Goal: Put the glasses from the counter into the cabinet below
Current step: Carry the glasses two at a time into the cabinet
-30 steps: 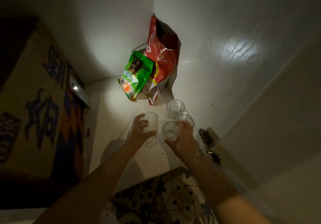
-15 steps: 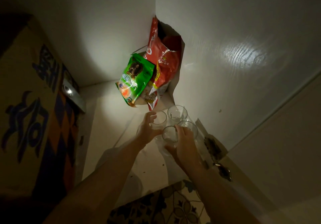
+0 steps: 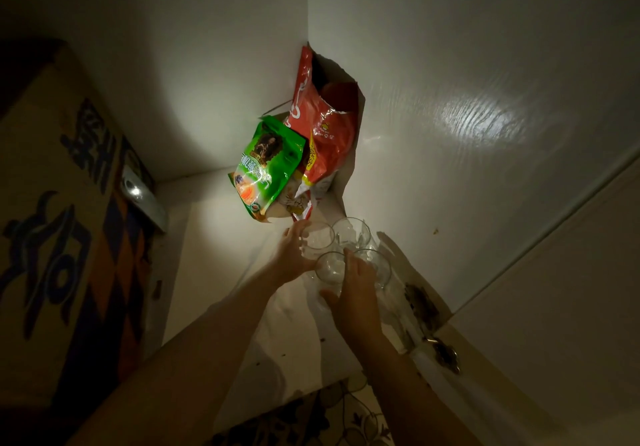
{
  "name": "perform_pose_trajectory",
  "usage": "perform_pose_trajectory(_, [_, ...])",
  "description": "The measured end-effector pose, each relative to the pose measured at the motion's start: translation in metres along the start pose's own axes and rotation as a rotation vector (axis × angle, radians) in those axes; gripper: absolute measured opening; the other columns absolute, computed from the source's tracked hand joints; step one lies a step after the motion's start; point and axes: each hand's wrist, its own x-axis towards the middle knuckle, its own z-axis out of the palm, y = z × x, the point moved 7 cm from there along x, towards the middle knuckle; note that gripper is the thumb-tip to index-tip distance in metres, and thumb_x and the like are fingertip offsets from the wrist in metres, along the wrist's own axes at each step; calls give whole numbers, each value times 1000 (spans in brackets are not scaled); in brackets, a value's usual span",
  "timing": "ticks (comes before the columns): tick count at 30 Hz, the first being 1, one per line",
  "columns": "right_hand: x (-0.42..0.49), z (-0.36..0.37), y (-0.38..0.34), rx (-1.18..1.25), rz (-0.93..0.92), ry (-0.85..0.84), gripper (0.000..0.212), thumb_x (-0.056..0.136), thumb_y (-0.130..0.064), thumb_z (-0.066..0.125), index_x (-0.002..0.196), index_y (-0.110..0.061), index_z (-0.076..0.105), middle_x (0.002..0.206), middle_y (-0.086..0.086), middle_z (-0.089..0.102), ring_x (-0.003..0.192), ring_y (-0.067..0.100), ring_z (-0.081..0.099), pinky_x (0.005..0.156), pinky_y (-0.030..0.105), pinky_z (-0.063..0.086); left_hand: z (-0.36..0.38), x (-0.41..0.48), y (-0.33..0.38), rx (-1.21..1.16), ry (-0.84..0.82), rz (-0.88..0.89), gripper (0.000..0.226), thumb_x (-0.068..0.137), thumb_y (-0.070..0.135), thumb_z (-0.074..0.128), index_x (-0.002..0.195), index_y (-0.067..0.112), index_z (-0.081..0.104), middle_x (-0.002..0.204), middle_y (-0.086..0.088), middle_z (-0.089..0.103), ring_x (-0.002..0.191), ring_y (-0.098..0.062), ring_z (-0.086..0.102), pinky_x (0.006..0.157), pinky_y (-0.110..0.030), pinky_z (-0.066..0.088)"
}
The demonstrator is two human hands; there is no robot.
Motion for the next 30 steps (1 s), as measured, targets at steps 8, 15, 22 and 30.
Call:
perform_pose_trajectory(8, [5, 4, -2, 34, 21, 25, 78, 84, -22, 68, 147, -12, 24, 153, 9, 31, 142, 22, 26, 115, 29, 26, -12, -13, 0, -82, -102, -9, 80, 75, -9, 67, 141, 10, 25, 144, -19, 36, 129, -33, 41, 99, -31, 39])
perform_pose_trajectory(15, [7, 5, 1, 78, 35, 31, 82, 82, -24, 70, 148, -11, 23, 153, 11, 30, 143, 25, 25, 116, 32, 25, -11, -15, 6, -60, -53, -11, 78, 78, -5, 65, 142, 8, 22, 144, -22, 36, 126, -35, 45, 92, -32, 47])
perform_pose_trajectory(22, [4, 2, -2, 80, -21, -16, 92, 80, -40, 69, 150, -14, 15, 156, 9, 23, 145, 25, 18, 118, 40, 24, -14, -25, -8, 67, 4, -101, 71, 83, 8, 64, 142, 10, 26, 139, -19, 46, 123, -33, 50, 90, -29, 47])
perform_pose_trajectory(30, [-42, -19, 21, -323, -86, -160, 76, 87, -47, 55, 145, -10, 23, 148, 9, 33, 135, 23, 30, 113, 30, 26, 10, -92, -29, 404, -240, -234, 44, 91, 33, 51, 129, 11, 50, 132, -6, 52, 117, -24, 54, 97, -31, 46])
